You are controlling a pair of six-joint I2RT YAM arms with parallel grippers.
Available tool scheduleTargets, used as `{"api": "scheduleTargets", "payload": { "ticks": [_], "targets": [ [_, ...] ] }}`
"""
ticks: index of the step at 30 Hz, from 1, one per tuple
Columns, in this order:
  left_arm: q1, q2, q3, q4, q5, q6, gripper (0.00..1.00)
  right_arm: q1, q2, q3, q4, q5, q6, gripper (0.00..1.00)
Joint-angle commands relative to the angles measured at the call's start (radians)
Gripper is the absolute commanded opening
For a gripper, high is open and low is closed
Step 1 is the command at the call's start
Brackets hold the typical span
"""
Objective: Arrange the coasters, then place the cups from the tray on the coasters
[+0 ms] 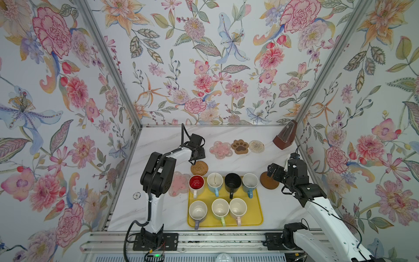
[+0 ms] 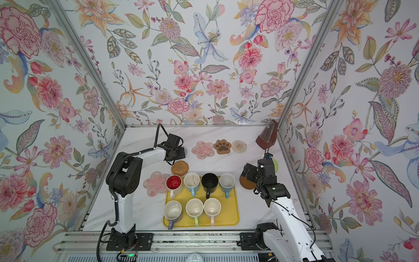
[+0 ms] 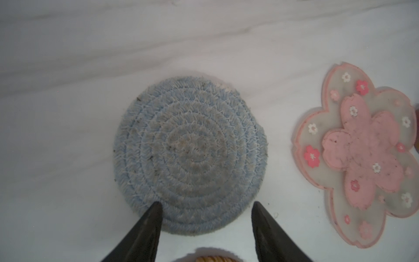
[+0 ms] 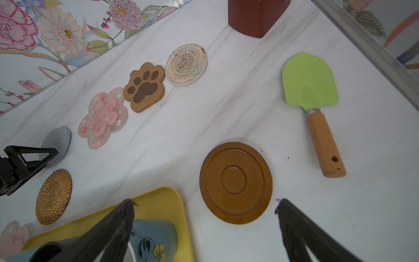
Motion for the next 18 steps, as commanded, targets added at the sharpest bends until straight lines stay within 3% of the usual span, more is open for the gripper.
{"api": "scheduleTargets", "payload": {
  "ticks": [1, 18],
  "targets": [
    [-0.031, 0.040, -0.046, -0.087, 0.094, -0.047, 0.65, -0.008, -0.003, -0.012, -0.008, -0.005, 0.003, 0.99],
    [-0.027, 0.119, 0.058, -0.107, 0.084, -0.048, 0.65, -0.015, -0.020, -0.021, -0.017, -0.009, 0.008, 0.99]
  ]
}}
